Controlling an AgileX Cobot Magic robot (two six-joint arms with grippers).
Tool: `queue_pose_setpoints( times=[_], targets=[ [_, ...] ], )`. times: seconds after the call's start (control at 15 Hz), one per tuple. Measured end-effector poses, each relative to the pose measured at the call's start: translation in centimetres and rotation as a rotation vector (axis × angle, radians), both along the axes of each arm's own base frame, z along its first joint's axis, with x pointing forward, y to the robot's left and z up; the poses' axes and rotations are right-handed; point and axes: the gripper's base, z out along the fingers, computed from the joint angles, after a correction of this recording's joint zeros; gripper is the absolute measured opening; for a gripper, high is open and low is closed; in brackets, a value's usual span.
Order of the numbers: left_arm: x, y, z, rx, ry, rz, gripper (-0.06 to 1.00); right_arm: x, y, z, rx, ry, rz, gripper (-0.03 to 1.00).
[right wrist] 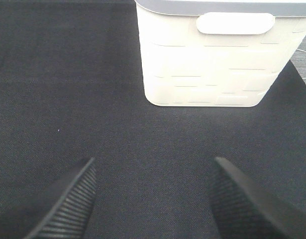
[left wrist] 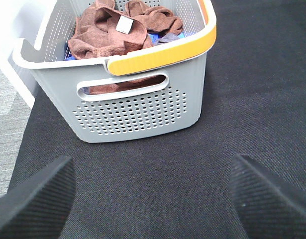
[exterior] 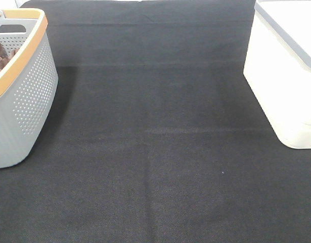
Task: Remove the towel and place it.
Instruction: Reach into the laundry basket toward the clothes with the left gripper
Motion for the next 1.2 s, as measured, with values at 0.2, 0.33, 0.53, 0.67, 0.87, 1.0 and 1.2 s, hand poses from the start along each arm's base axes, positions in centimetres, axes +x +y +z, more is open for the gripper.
queue_pose_setpoints(
  times=[0.2, 0.33, 0.53, 0.67, 0.87, 1.0, 1.2],
  targets=[
    [0.00, 0.00, 0.00, 0.000, 0.000, 0.000, 0.80, 0.00, 0.00, 0.00, 0.000, 0.000, 0.000, 0.62],
    [0.00, 0.00, 0.00, 0.000, 0.000, 0.000, 0.80, 0.00, 0.00, 0.00, 0.000, 0.000, 0.000, 0.62],
    [0.00, 0.00, 0.00, 0.000, 0.000, 0.000, 0.80, 0.00, 0.00, 0.00, 0.000, 0.000, 0.000, 0.62],
    [0.00, 0.00, 0.00, 0.000, 0.000, 0.000, 0.80, 0.00, 0.00, 0.00, 0.000, 0.000, 0.000, 0.62],
    [0.00, 0.00, 0.00, 0.000, 0.000, 0.000, 0.80, 0.00, 0.00, 0.00, 0.000, 0.000, 0.000, 0.62],
    [0.00, -0.01, 0.00, -0.001, 0.000, -0.001, 0.80, 0.00, 0.00, 0.00, 0.000, 0.000, 0.000, 0.62],
    [0.00, -0.01, 0.00, -0.001, 0.000, -0.001, 0.80, 0.00, 0.00, 0.00, 0.000, 0.000, 0.000, 0.62]
  ],
)
